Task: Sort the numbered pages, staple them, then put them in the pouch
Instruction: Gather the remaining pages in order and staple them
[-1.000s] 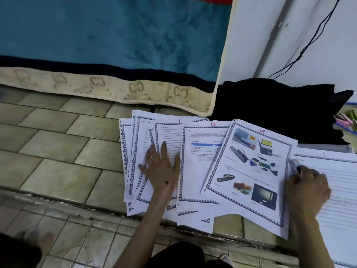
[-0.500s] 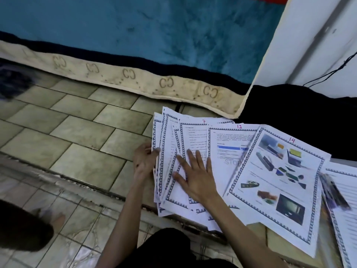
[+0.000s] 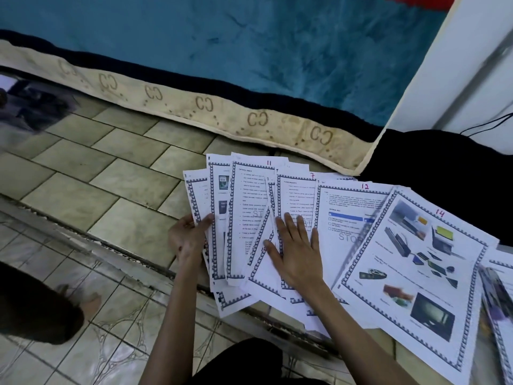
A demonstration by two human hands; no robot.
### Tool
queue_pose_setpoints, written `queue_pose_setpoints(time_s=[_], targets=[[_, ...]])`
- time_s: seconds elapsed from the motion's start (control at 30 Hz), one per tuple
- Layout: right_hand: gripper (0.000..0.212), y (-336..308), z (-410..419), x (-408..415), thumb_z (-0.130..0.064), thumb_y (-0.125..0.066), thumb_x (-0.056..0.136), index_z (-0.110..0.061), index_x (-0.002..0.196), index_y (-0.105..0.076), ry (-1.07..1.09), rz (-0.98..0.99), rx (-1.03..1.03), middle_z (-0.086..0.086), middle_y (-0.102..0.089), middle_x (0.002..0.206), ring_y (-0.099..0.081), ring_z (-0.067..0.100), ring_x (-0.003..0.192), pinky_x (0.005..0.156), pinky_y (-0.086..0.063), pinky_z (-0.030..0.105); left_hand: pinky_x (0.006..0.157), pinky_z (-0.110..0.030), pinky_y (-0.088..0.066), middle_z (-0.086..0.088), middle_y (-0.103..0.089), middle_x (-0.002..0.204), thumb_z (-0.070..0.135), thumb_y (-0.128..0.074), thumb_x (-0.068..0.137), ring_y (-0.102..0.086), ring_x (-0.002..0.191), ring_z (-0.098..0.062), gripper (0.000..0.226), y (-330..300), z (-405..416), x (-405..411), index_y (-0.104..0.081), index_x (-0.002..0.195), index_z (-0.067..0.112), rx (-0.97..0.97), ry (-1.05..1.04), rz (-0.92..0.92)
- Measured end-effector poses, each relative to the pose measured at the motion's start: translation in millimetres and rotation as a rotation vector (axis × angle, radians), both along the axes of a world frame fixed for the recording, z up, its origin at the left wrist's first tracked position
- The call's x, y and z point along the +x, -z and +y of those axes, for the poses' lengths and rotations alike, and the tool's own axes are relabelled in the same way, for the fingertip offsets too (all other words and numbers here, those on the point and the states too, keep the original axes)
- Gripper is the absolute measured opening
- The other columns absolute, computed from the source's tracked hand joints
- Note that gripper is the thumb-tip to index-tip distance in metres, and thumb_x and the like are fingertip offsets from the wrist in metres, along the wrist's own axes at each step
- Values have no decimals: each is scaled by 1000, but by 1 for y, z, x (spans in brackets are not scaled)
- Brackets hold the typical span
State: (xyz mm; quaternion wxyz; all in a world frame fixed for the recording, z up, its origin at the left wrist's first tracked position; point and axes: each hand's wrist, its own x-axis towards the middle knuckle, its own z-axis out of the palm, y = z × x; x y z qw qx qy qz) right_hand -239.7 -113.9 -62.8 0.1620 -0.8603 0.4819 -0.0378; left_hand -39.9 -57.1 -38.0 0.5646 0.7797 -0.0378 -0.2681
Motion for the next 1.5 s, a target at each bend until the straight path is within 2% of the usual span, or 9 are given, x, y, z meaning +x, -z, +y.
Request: queue_pose_setpoints(time_s=[0.17,0.3,0.4,0.5,0.63,0.77,0.83,1.27,1.5], targets=[[81,3,-5,4,-59,9,78,-25,150,-8,30,-55,-9,-7,-2,159,10,12,146,115,13,39,72,-31,-54,-6,-65,88,20,-84,65,-64,79,-21,49,-6,1,-1,-64,107,4,23,-32,-74],[68,-2,-6,9,-48,-4,89,-20,150,-14,50,-90,10,-3,-6,159,5,13,146,116,11,37,72,-32,-52,-12,-68,101,14,-78,70,-66,88,-25,53,-9,3,-4,-56,118,8,39,-26,-213],[58,-6,-7,14,-42,-9,96,-19,149,-17,57,-137,71,-1,-9,159,3,13,147,116,10,35,95,-46,-39,-17,-48,132,7,-68,76,-44,121,-35,63,-9,-1,-12,-41,133,10,191,12,-525],[50,-10,-9,18,-36,-17,102,-18,148,-23,76,-208,129,1,-12,158,0,15,147,116,9,33,99,-49,-36,-18,-47,134,2,-55,86,-40,123,-37,42,-11,-11,-40,-50,127,8,159,241,-847],[74,-5,-10,6,-57,4,87,-25,147,-25,45,-91,-43,4,-13,158,1,23,147,114,12,40,105,-39,-33,-10,-48,139,17,-39,98,-41,130,-28,37,10,-14,-87,-48,133,11,171,668,-785],[77,-1,-16,-19,-69,10,77,-43,146,-10,98,40,-31,-7,1,159,11,19,146,113,12,52,117,-38,5,5,-4,158,51,8,88,3,147,-14,69,28,-11,-103,-10,149,24,411,886,-899],[82,-2,-18,-28,-74,15,72,-46,146,-7,106,53,-15,-10,4,159,13,18,146,113,11,52,115,-42,11,9,4,158,52,20,78,12,144,-10,79,31,-9,-101,-1,149,26,487,901,-917],[72,1,7,-57,-69,13,80,-44,146,-3,41,3,-34,-16,12,152,23,18,141,110,24,43,114,-47,12,11,4,157,44,1,88,9,145,-12,63,30,-4,-90,1,149,25,524,825,-881],[51,13,26,-36,-29,-39,95,-29,145,-27,28,-71,-166,-1,-37,149,-34,23,138,115,-18,53,114,-49,9,11,-1,157,45,-2,88,4,146,-13,64,31,-5,-90,-6,149,26,514,805,-906]])
